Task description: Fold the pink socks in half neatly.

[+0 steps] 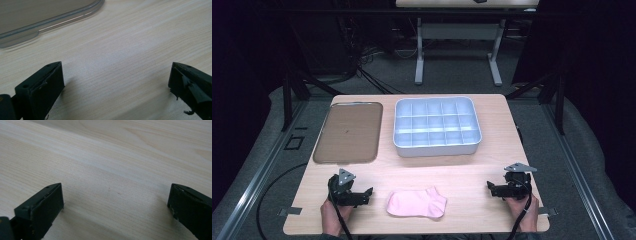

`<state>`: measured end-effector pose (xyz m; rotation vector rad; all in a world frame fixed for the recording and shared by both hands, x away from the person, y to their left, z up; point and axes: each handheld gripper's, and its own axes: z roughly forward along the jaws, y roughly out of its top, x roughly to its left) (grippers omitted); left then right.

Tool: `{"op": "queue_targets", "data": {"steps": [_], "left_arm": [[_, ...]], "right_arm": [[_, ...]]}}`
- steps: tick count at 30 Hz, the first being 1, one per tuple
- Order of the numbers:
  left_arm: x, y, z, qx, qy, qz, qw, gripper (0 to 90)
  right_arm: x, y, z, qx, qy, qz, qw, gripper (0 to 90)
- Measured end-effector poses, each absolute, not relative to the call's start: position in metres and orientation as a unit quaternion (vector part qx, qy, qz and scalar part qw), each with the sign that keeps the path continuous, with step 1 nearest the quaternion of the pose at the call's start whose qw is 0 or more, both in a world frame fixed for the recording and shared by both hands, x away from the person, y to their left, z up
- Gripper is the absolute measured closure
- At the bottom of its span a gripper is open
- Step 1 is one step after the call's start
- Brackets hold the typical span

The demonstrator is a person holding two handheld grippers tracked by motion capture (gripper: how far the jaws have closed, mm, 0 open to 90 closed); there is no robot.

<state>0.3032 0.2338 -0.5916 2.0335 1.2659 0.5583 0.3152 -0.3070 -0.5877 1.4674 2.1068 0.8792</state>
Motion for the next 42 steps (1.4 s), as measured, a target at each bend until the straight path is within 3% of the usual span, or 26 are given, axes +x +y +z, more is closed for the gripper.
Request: {"op": "queue_targets", "data": {"steps": [11, 25, 28, 31, 34, 42], "left_arm": [[0.288, 0.239, -0.575, 0.777, 0.477, 0.214, 0.351, 0.3], [0.278, 0.208, -0.556, 0.797, 0.439, 0.175, 0.376, 0.3], [0.275, 0.202, -0.554, 0.801, 0.431, 0.172, 0.379, 0.6], [0.273, 0.195, -0.554, 0.805, 0.423, 0.163, 0.383, 1.6], [0.272, 0.188, -0.557, 0.813, 0.415, 0.157, 0.378, 2.9], [0.271, 0.173, -0.563, 0.824, 0.401, 0.137, 0.377, 13.9]], "right_arm": [[0.295, -0.290, -0.571, 0.517, 0.760, 0.343, 0.195, 0.0], [0.282, -0.238, -0.548, 0.453, 0.797, 0.369, 0.151, 1.6], [0.281, -0.226, -0.549, 0.438, 0.806, 0.372, 0.142, 4.0], [0.281, -0.214, -0.550, 0.416, 0.819, 0.375, 0.124, 15.3], [0.281, -0.202, -0.553, 0.409, 0.822, 0.380, 0.110, 19.4], [0.282, -0.177, -0.559, 0.385, 0.837, 0.377, 0.097, 33.7]]}}
